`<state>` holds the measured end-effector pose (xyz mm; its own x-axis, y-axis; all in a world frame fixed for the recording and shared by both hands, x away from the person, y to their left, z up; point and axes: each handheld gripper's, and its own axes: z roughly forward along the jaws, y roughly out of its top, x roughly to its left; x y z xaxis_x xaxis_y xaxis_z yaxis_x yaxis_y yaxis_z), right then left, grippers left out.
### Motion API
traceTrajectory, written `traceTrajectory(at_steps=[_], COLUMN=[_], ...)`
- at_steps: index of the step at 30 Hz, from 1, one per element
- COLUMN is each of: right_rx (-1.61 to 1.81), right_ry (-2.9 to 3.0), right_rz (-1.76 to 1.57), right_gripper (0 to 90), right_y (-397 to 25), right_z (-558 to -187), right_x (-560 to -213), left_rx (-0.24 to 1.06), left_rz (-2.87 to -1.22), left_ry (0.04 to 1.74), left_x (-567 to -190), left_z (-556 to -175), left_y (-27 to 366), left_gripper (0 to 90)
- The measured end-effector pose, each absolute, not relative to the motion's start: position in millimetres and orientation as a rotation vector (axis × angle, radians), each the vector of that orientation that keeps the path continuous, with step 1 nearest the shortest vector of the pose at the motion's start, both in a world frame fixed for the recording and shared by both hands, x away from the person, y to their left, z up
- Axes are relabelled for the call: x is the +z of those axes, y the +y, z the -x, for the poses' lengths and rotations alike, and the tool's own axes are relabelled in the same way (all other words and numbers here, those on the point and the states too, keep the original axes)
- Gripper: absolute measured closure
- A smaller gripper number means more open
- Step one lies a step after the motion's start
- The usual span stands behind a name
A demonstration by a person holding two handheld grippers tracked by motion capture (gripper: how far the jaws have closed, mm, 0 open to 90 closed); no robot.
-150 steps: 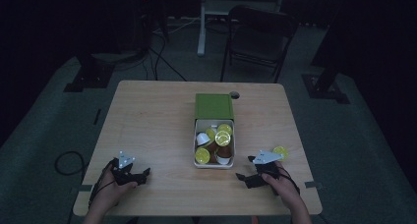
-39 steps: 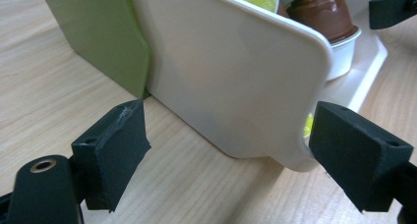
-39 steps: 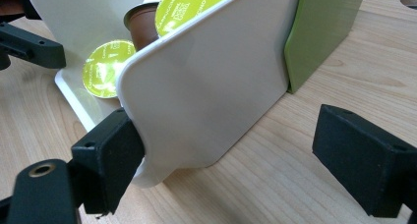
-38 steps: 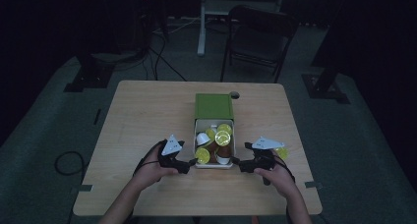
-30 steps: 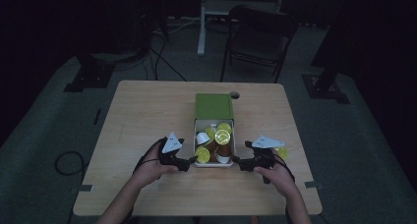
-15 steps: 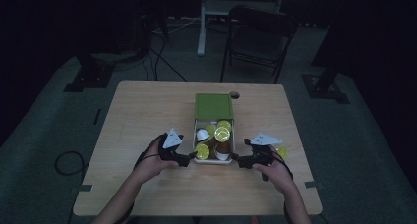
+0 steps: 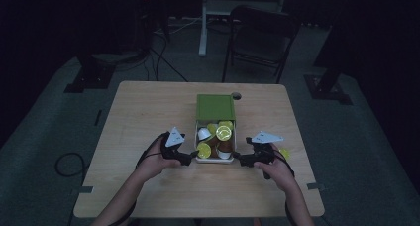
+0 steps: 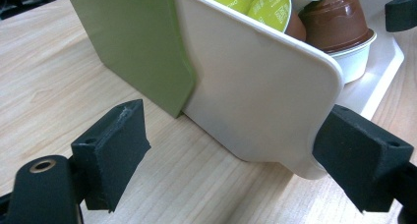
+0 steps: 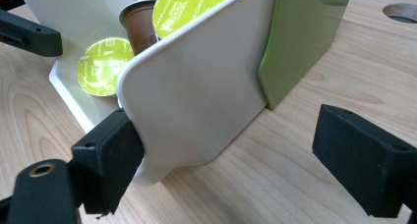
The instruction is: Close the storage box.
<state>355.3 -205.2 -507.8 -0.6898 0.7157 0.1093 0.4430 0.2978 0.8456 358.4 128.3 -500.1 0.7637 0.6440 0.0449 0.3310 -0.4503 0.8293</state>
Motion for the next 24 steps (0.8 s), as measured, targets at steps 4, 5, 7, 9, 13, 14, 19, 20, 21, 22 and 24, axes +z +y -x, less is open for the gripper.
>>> traceTrajectory(at_steps=[4, 5, 7, 9, 13, 14, 19, 20, 21, 22, 24], right_rx=[1.34, 1.342, 1.346, 1.349, 1.355, 1.354, 1.359, 1.36, 1.353, 1.35, 1.343], right_ry=[2.281, 2.281, 2.276, 2.274, 2.273, 2.274, 2.269, 2.268, 2.268, 2.268, 2.268], right_rz=[-1.054, -1.057, -1.063, -1.07, -1.073, -1.072, -1.082, -1.084, -1.08, -1.081, -1.079], right_gripper=[12.7, 12.7, 12.7, 12.7, 12.5, 12.5, 12.5, 12.5, 12.5, 12.5, 12.5], right_y=[-204.9, -205.0, -205.2, -205.1, -205.0, -205.0, -204.9, -204.9, -204.9, -204.6, -204.5], right_z=[-357.2, -357.8, -358.7, -359.2, -360.8, -361.2, -361.7, -362.0, -363.0, -363.4, -364.5], right_x=[-507.5, -507.7, -508.3, -508.7, -509.3, -509.3, -509.9, -510.0, -509.5, -509.1, -508.5], left_rx=[0.452, 0.449, 0.446, 0.442, 0.444, 0.444, 0.443, 0.443, 0.444, 0.447, 0.449], left_rz=[-2.077, -2.075, -2.077, -2.071, -2.079, -2.082, -2.082, -2.081, -2.081, -2.082, -2.082], left_ry=[0.734, 0.737, 0.737, 0.742, 0.739, 0.738, 0.738, 0.741, 0.741, 0.739, 0.739], left_x=[-499.2, -499.3, -499.5, -499.9, -499.4, -499.3, -499.4, -499.5, -499.4, -499.3, -499.3], left_z=[-360.4, -361.0, -362.6, -363.9, -364.9, -365.2, -367.1, -368.0, -368.2, -368.6, -369.7], left_y=[127.8, 127.8, 128.2, 128.3, 128.3, 128.2, 127.9, 127.4, 127.1, 126.9, 126.6], left_gripper=[15.3, 15.3, 15.3, 15.3, 15.3, 15.3, 15.3, 15.3, 15.3, 15.3, 15.3])
